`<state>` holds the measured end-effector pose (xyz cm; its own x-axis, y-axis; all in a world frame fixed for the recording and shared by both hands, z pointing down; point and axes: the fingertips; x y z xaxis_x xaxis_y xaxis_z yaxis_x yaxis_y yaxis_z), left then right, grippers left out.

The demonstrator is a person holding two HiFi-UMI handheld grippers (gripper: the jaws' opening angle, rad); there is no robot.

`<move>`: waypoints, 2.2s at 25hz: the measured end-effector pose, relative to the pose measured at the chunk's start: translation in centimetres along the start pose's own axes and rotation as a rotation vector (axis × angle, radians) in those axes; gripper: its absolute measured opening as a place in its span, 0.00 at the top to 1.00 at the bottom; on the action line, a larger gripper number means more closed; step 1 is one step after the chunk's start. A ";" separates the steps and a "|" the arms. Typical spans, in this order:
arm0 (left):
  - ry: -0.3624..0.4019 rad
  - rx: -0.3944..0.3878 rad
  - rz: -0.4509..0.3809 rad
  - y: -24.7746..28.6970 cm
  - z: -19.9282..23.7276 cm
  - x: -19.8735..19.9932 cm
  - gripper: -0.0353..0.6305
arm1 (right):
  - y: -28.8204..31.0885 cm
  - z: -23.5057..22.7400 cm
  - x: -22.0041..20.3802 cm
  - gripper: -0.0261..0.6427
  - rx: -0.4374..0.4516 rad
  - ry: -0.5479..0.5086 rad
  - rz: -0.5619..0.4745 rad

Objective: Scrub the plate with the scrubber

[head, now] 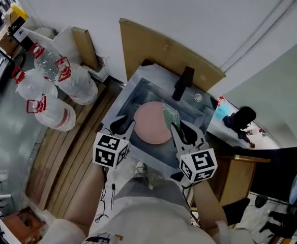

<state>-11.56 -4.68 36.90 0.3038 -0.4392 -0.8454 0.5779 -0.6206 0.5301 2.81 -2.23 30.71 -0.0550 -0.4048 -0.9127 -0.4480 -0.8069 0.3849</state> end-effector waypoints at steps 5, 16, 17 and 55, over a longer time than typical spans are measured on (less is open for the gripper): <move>-0.077 -0.013 0.113 4.7 0.5 -4.0 0.76 | 3.9 -1.3 -4.1 0.81 0.023 -0.006 0.081; -0.275 0.018 0.269 13.7 2.5 -11.3 0.74 | 10.9 -4.8 -12.9 0.81 0.058 -0.021 0.271; -0.283 0.020 0.287 14.4 2.7 -12.1 0.73 | 11.4 -5.0 -13.6 0.81 0.057 -0.020 0.284; -0.482 0.032 0.475 22.6 5.7 -20.9 0.89 | 22.8 -2.9 -29.5 0.78 0.258 -0.400 0.713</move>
<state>-9.17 -13.21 66.93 0.1436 -0.9050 -0.4004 0.4397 -0.3040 0.8451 -3.20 -9.90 66.83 -0.6898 -0.5572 -0.4623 -0.3726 -0.2743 0.8865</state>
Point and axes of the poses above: the fingertips, and each gripper's own axes: y forward along the fingers, z to its left, x out of its top, and after that the axes turned 6 degrees about y, right-handed
